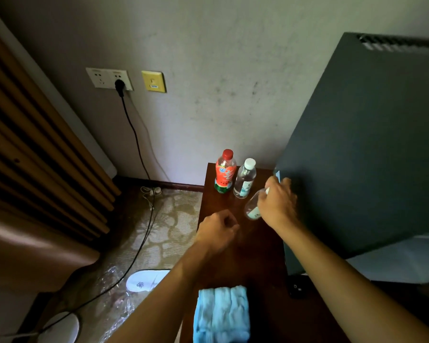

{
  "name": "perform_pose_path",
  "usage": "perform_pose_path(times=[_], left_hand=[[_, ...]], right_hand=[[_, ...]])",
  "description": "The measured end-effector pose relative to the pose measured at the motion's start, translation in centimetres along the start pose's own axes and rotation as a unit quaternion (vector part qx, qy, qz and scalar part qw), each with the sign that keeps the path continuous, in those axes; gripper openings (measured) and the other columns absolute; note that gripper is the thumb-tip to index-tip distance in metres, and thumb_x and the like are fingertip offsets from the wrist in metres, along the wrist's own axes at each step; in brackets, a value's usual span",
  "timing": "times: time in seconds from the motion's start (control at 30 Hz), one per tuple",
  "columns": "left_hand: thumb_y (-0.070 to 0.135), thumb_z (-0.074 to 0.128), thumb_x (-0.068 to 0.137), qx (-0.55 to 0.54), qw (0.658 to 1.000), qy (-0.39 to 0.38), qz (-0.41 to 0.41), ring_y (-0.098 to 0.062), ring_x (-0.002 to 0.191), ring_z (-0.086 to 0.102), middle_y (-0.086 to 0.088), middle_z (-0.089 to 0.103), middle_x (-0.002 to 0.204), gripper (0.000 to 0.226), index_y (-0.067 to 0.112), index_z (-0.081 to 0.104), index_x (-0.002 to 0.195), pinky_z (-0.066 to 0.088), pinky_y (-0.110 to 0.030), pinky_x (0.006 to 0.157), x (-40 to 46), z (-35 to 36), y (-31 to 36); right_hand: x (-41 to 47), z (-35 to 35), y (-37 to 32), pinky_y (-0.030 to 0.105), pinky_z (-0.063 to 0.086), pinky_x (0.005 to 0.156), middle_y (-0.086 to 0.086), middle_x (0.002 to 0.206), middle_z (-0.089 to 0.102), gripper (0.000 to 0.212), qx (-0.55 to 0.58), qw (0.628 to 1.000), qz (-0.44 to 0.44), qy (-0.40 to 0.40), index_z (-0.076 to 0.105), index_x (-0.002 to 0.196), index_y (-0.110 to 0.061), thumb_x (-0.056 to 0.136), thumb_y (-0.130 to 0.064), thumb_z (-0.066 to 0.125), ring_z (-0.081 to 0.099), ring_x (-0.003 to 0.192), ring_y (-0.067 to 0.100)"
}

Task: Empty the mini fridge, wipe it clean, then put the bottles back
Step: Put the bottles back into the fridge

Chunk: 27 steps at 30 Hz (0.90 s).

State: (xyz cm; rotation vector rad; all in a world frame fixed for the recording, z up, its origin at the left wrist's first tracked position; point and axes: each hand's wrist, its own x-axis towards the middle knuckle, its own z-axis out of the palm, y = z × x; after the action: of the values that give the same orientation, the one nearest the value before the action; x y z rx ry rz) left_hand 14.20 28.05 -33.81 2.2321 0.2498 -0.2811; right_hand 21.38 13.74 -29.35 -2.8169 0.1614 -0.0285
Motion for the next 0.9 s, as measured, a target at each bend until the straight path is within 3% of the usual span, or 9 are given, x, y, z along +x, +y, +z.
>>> perform_pose_path(times=[0.1,0.2,0.3,0.5,0.63,0.77,0.83,0.9], left_hand=[[0.030,0.071,0.084,0.026,1.000,0.000,0.018,-0.014,0.090,0.061,0.008,0.059,0.100,0.018,0.034,0.057,0.094,0.054,-0.034,0.080,-1.2,0.0,-0.1],[0.037,0.076,0.080,0.055,0.998,0.009,0.022,-0.018,0.100,0.059,0.005,0.048,0.113,0.048,0.034,0.050,0.120,0.053,-0.034,0.084,-2.4,0.0,-0.1],[0.041,0.080,0.076,0.071,0.997,0.005,0.019,-0.021,0.109,0.057,0.002,0.044,0.124,0.072,0.036,0.040,0.135,0.052,-0.036,0.088,-3.5,0.2,-0.1],[0.048,0.077,0.077,0.094,0.995,0.011,0.033,-0.022,0.102,0.059,0.002,0.048,0.115,0.066,0.035,0.039,0.130,0.055,-0.040,0.084,-5.7,1.1,-0.3],[0.053,0.077,0.073,0.084,0.994,0.040,0.051,-0.017,0.093,0.057,0.009,0.046,0.101,0.059,0.040,0.040,0.117,0.046,-0.031,0.070,-7.0,1.9,0.2],[0.064,0.076,0.066,0.047,0.996,0.033,0.066,-0.011,0.090,0.055,0.014,0.048,0.102,0.062,0.040,0.044,0.114,0.046,-0.029,0.072,-8.0,3.0,1.2],[0.069,0.072,0.061,0.031,0.995,0.026,0.086,-0.007,0.088,0.055,0.016,0.050,0.100,0.061,0.043,0.046,0.109,0.044,-0.021,0.069,-8.6,3.6,1.8],[0.072,0.067,0.057,0.023,0.994,0.018,0.102,-0.004,0.086,0.055,0.016,0.052,0.099,0.061,0.044,0.047,0.107,0.040,-0.016,0.066,-9.3,4.4,2.6]], right_hand=[[-2.1,-1.4,0.3,0.027,0.042,0.065,0.007,0.113,0.051,0.016,0.033,0.999,-0.026,-0.007,0.056,0.105,-0.019,0.094,-0.030,0.057,0.059,0.097,0.027],[-4.0,-2.8,0.7,0.026,0.038,0.067,0.000,0.100,0.050,0.010,0.090,0.995,-0.039,-0.013,0.054,0.095,-0.025,0.092,-0.033,0.059,0.055,0.092,0.022],[-5.7,-4.2,1.0,0.022,0.037,0.058,-0.002,0.094,0.052,0.010,0.128,0.990,-0.052,-0.007,0.054,0.090,-0.027,0.090,-0.035,0.060,0.055,0.084,0.018],[-8.8,-6.5,1.8,0.011,0.030,0.047,-0.003,0.096,0.063,0.009,0.203,0.978,-0.045,-0.002,0.056,0.088,-0.028,0.090,-0.035,0.061,0.054,0.079,0.010],[-10.9,-7.3,2.9,0.005,0.036,0.042,-0.009,0.093,0.061,0.018,0.284,0.958,-0.039,0.003,0.054,0.095,-0.032,0.086,-0.040,0.067,0.059,0.079,0.005],[-12.5,-7.0,4.5,0.009,0.050,0.061,-0.014,0.091,0.066,0.032,0.397,0.916,-0.009,-0.057,0.058,0.096,-0.031,0.073,-0.041,0.079,0.064,0.083,-0.003],[-13.1,-6.4,5.5,0.032,0.058,0.082,-0.008,0.100,0.070,0.047,0.407,0.906,0.003,-0.120,0.063,0.106,-0.024,0.068,-0.043,0.082,0.067,0.094,0.005],[-14.0,-6.2,6.8,0.039,0.056,0.088,-0.008,0.103,0.070,0.058,0.398,0.907,0.021,-0.136,0.059,0.114,-0.027,0.064,-0.041,0.084,0.066,0.099,0.009]])
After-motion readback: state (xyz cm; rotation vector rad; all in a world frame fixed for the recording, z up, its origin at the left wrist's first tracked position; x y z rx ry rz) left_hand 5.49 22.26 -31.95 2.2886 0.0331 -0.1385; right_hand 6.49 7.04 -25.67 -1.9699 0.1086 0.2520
